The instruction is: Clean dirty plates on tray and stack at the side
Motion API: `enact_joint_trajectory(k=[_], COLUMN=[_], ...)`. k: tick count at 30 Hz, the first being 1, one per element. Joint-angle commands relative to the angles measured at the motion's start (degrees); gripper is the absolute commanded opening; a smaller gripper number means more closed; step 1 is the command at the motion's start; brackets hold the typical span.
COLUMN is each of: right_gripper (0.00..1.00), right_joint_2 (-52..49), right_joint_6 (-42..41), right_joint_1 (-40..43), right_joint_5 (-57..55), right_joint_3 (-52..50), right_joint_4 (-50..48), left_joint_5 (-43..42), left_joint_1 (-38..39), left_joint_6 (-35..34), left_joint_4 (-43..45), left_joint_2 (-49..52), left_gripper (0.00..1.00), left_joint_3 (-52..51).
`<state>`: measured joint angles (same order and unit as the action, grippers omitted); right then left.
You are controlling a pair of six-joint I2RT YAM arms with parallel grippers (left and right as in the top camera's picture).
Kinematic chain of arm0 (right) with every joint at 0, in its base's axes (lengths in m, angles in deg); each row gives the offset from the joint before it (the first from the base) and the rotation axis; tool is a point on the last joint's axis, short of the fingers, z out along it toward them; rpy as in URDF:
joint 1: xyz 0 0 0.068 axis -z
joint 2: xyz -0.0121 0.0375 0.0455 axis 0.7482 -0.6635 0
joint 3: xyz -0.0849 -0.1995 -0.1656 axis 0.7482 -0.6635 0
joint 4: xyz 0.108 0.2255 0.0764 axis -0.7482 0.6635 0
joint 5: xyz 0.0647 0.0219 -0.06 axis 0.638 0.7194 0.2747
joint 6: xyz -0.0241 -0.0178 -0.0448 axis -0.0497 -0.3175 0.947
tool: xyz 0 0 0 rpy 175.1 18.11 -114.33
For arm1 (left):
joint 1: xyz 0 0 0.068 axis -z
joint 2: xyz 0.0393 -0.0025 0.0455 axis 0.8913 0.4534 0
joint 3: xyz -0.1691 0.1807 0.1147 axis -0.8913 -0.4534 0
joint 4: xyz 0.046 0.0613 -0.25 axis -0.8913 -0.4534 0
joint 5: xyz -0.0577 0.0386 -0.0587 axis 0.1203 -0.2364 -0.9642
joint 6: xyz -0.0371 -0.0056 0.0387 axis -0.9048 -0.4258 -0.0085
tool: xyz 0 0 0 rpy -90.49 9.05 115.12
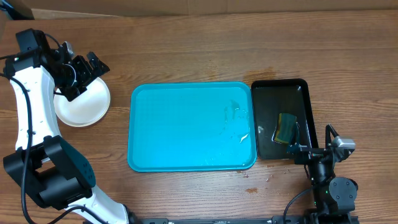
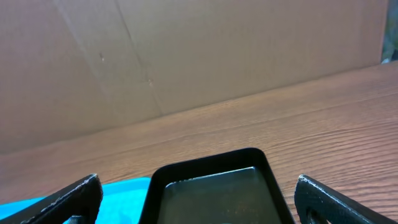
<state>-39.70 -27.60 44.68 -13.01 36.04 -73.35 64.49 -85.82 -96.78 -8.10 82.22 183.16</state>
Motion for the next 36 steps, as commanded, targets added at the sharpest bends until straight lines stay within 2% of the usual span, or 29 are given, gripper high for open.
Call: enact_joint_trajectory(k=[1,4,6,36], right_gripper=[1.0,1.0,1.0,1.0], right_joint_2=[0.68,0.68,0.68,0.68], right_joint_6=[7.19,16.31,18.6,18.53], right_joint_1=[0.24,0.24,0.24,0.24], right_joint_5=[0.44,3.28,3.32,3.13], right_joint_3=[-0.59,-0.59,-0.59,-0.59], right_joint_4=[-0.11,0.26,0.26,0.26], left_joint_5=[0.35,0.33,0.35,0.37], left_joint_1=[0.31,0.31,0.31,0.5], left_joint_6=[1.11,1.11,1.11,1.11], left_joint_4=[0.0,0.0,0.0,0.07], left_joint_2=[-1.11,-1.11,-1.11,-0.96], left_gripper=[1.0,1.0,1.0,1.0], left_joint_3=[1.03,1.03,1.03,0.94])
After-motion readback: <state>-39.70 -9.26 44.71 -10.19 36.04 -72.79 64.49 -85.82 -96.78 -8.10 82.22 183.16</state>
